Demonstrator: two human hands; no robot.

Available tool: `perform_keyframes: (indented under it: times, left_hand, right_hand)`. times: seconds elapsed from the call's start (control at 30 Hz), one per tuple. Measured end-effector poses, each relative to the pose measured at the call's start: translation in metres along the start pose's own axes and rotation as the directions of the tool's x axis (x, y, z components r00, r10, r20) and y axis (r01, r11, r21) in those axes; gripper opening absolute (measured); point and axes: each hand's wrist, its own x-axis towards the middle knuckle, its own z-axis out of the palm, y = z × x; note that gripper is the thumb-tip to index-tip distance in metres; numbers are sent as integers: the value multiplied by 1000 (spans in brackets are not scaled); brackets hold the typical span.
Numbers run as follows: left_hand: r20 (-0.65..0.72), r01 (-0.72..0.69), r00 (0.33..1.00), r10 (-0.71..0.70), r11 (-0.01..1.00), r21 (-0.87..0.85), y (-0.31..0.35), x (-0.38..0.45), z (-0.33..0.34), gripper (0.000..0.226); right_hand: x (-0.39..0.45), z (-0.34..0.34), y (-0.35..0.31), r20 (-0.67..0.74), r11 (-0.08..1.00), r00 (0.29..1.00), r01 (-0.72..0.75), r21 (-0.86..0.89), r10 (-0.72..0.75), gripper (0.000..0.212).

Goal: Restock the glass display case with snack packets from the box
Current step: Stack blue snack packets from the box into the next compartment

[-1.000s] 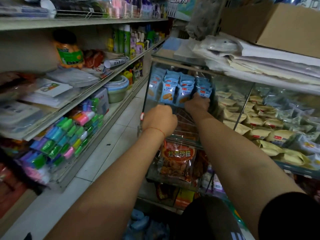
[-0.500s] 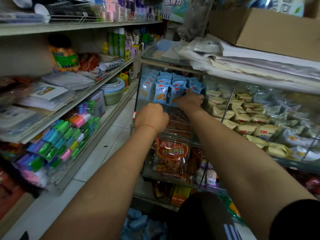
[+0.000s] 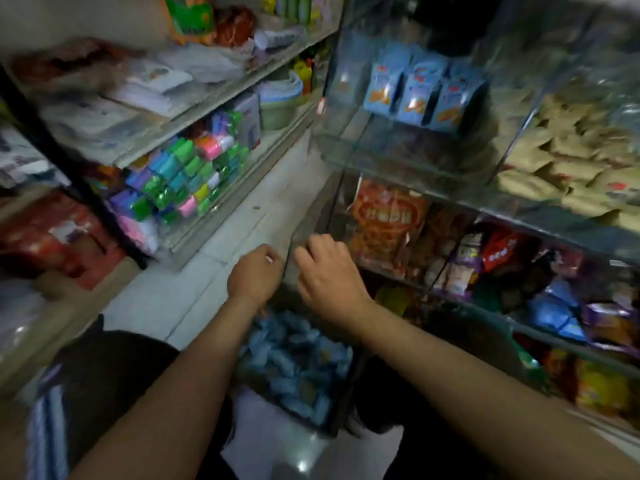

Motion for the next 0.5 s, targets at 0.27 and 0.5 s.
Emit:
perform_keyframes:
  times: [0.27, 0.5]
  left_hand:
    - [560, -13, 798, -222, 923, 385, -156, -47, 110, 32]
    - [666, 49, 670, -326, 916, 399, -202, -36, 177, 32]
  right_hand:
    - [-128, 203, -23, 880, 859, 437, -508, 70, 187, 38]
    - [-211, 295, -50, 1000, 811, 13, -586, 5, 4, 49]
